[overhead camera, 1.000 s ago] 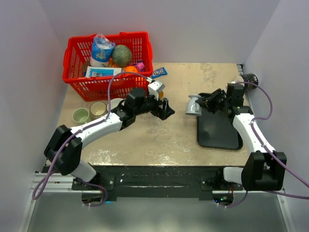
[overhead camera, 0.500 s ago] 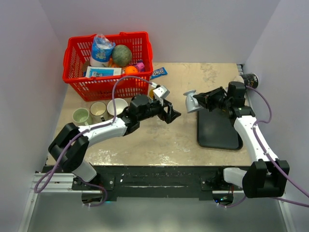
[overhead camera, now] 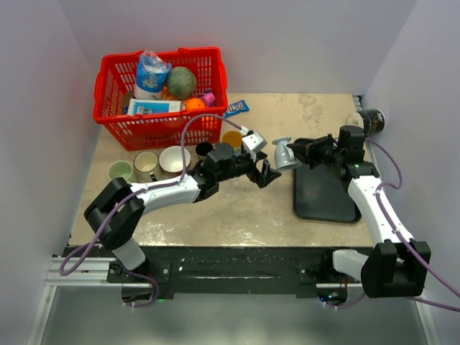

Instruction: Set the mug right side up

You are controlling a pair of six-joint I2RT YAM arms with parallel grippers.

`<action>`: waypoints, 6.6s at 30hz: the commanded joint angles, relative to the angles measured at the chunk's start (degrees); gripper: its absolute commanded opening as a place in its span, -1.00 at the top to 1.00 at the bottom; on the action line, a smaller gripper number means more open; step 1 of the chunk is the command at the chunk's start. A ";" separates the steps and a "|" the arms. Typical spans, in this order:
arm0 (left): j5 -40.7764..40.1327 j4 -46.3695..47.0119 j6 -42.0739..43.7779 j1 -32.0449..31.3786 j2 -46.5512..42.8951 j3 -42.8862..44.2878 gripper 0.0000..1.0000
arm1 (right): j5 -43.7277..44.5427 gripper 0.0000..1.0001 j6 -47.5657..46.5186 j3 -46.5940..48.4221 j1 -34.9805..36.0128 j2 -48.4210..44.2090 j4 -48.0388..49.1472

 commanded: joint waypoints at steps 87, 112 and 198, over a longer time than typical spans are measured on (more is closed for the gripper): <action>-13.22 -65.27 -0.29 0.19 8.10 35.66 1.00 | 6.72 -0.83 -62.06 -7.13 13.66 -10.79 15.88; -20.52 -82.78 -3.72 0.46 26.48 51.31 0.75 | 22.91 -0.81 -55.91 -11.62 15.24 -5.79 5.79; -19.90 -64.93 -9.61 24.80 -6.22 27.93 -0.45 | 59.47 0.50 -42.55 32.94 28.25 43.35 -9.24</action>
